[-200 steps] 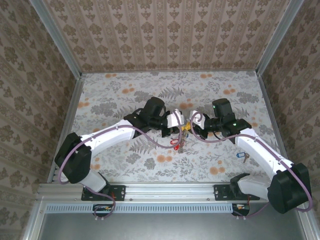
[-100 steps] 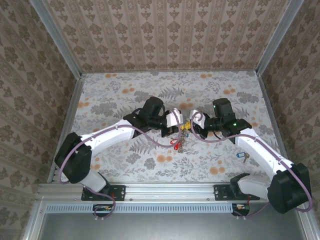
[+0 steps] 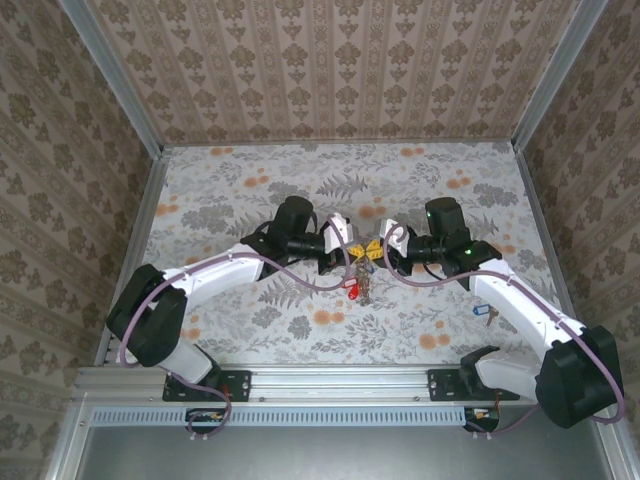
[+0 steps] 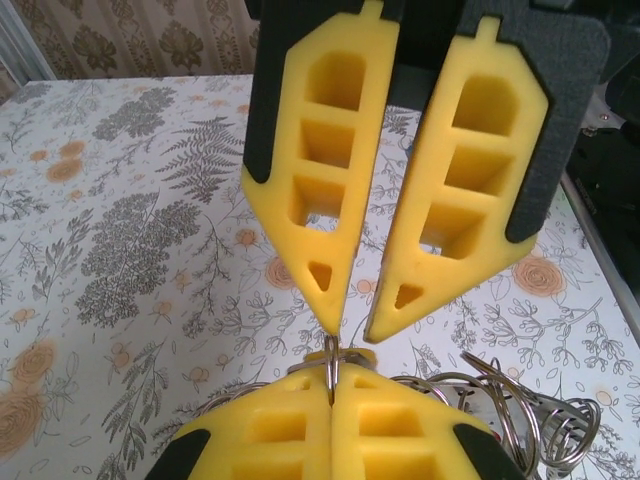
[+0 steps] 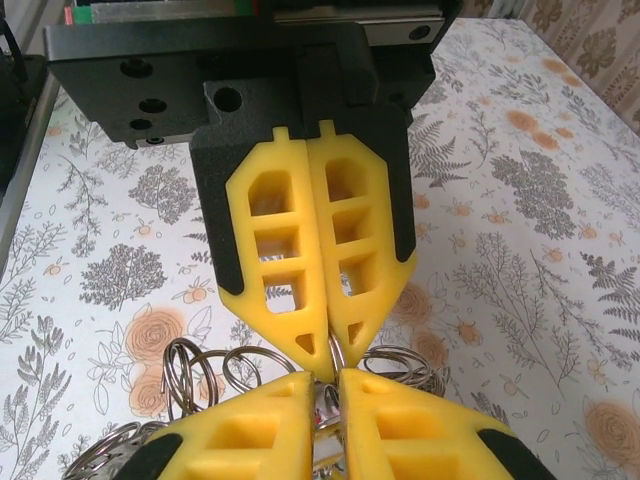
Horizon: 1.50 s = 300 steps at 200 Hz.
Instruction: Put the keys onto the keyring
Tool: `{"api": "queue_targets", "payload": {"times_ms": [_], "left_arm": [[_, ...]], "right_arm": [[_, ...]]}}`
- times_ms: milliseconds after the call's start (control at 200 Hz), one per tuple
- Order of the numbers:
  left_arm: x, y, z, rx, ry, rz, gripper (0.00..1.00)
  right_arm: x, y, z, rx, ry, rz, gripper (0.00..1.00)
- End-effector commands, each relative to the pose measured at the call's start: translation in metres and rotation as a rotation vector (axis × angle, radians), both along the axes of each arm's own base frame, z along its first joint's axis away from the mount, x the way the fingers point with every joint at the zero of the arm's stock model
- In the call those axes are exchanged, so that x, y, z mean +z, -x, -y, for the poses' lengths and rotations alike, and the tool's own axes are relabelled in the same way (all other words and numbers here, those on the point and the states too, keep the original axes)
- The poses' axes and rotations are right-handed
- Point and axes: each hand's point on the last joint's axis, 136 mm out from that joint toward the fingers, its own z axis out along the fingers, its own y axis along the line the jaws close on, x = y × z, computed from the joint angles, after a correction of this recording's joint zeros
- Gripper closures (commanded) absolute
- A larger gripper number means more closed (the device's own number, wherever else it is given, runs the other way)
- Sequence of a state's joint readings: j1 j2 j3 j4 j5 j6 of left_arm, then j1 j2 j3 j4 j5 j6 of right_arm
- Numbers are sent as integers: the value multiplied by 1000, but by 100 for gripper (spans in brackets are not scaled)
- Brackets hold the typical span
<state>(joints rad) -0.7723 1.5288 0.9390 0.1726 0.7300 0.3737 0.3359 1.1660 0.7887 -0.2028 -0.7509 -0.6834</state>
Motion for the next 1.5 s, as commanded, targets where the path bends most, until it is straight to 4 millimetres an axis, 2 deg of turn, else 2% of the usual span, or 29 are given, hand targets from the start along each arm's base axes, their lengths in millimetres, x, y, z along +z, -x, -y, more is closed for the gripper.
{"api": "queue_targets", "payload": {"times_ms": [0,650,830,1055,1210,1350,1495], "left_arm": [[38,6,2,-43,119,52,100],[48,8,3,-60,154,59,100],[47,8,2,-59,150,58,100],[40,5,1,-43,116,55,100],[27,0,-3,-9,34,68,82],[14,-3,-6,3,-56,93,78],[16,-4,-4,5,-75,107,77]], "right_arm": [[-5,4,-3,27,-32,-32,84],[-24,-3,-5,38,-32,-95,82],[-17,-5,-6,41,-47,-74,85],[-4,-4,-5,36,-65,-37,95],[3,-4,0,5,-38,-23,99],[6,0,0,11,-10,-16,99],[4,0,0,3,31,-4,99]]}}
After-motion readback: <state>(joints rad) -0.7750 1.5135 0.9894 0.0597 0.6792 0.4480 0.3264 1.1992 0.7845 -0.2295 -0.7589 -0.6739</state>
